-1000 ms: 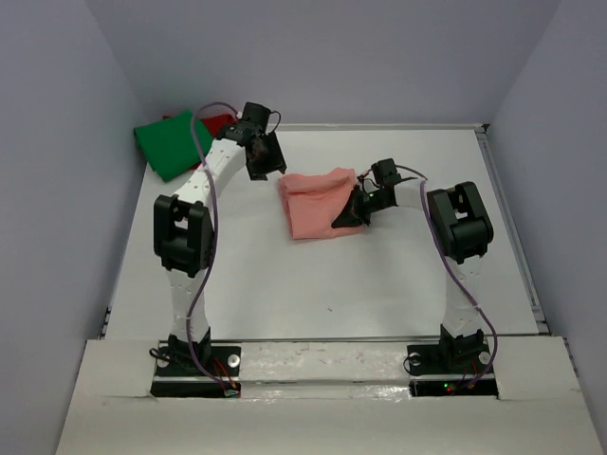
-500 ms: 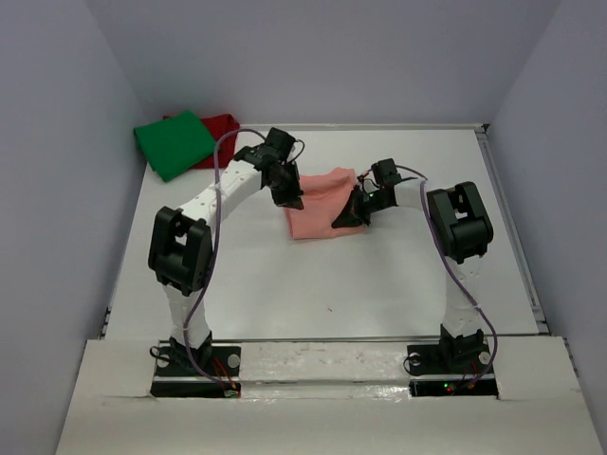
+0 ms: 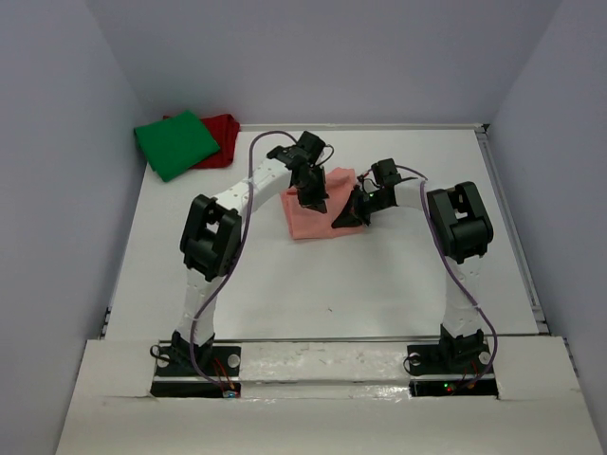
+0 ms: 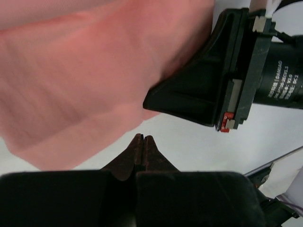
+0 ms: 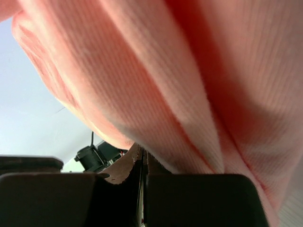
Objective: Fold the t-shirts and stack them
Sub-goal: Fold the long partially folded tshirt into a neat square
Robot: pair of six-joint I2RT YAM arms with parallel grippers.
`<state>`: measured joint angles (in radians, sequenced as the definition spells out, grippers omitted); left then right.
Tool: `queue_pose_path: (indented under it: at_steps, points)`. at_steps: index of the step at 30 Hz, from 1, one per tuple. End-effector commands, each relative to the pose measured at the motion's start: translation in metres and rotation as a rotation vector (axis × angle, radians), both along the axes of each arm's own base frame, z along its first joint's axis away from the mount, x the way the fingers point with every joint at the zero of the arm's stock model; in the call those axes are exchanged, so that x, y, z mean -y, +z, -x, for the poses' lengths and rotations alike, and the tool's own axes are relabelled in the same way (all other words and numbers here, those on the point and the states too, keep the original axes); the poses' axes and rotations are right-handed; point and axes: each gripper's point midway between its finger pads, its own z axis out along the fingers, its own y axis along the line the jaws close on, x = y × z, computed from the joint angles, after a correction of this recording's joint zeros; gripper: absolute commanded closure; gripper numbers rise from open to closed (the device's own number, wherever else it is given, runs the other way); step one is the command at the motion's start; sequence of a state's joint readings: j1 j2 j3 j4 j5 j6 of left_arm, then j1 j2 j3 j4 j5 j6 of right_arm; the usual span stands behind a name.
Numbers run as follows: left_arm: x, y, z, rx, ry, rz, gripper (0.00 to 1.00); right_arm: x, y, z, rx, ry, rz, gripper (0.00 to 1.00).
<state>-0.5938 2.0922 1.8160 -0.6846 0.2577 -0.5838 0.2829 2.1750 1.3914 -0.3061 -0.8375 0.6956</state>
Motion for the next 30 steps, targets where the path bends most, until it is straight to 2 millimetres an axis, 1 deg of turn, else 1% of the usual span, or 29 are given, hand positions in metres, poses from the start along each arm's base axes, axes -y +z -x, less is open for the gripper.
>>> queue_pose_path:
  at_steps: [1,3,5,6,9,11,12,13,15,20,24,25,26,27,28,30]
  points:
    - [0.001,0.0,-0.015,0.028,-0.018,-0.022,1.0,0.003,-0.013,-0.004,0.023,-0.006,0.058,1.0]
    - [0.002,-0.011,-0.018,0.016,-0.023,-0.039,1.0,0.003,-0.012,-0.004,0.025,-0.008,0.058,1.0]
    - [0.002,-0.015,-0.022,0.022,-0.026,-0.048,1.0,0.003,-0.012,-0.003,0.026,-0.006,0.059,1.0]
    - [0.0,-0.022,-0.024,0.015,-0.024,-0.064,1.0,0.003,-0.012,-0.004,0.027,-0.006,0.06,1.0]
    - [-0.004,-0.033,-0.033,0.011,-0.018,-0.089,1.0,0.004,-0.013,-0.002,0.025,-0.007,0.063,1.0]
    - [-0.006,-0.037,-0.039,0.011,-0.011,-0.097,1.0,0.004,-0.014,-0.002,0.025,-0.007,0.066,1.0]
    - [-0.006,-0.035,-0.043,0.02,-0.009,-0.092,1.0,0.005,-0.015,0.0,0.018,-0.008,0.068,1.0]
    - [-0.006,-0.039,-0.044,0.017,-0.011,-0.099,1.0,0.005,-0.015,0.001,0.02,-0.007,0.069,1.0]
    - [-0.006,-0.038,-0.05,0.032,-0.006,-0.103,1.0,0.005,-0.016,0.002,0.018,-0.006,0.07,1.0]
    - [-0.011,-0.049,-0.061,0.035,0.006,-0.121,1.0,0.007,-0.019,0.006,0.008,-0.007,0.074,1.0]
    - [-0.016,-0.053,-0.082,0.053,0.039,-0.12,1.0,0.008,-0.021,0.009,0.004,-0.002,0.076,1.0]
    - [-0.021,-0.053,-0.089,0.057,0.056,-0.118,1.0,0.008,-0.022,0.011,-0.001,-0.001,0.076,1.0]
    - [-0.022,-0.052,-0.095,0.062,0.068,-0.114,1.0,0.009,-0.021,0.011,0.001,-0.002,0.077,1.0]
    - [-0.023,-0.044,-0.105,0.088,0.082,-0.103,1.0,0.009,-0.022,0.012,-0.002,-0.002,0.078,1.0]
    - [-0.026,-0.049,-0.111,0.09,0.095,-0.105,1.0,0.009,-0.022,0.013,-0.001,-0.001,0.078,1.0]
    - [-0.033,-0.044,-0.127,0.122,0.133,-0.097,1.0,0.009,-0.022,0.014,-0.001,-0.001,0.078,1.0]
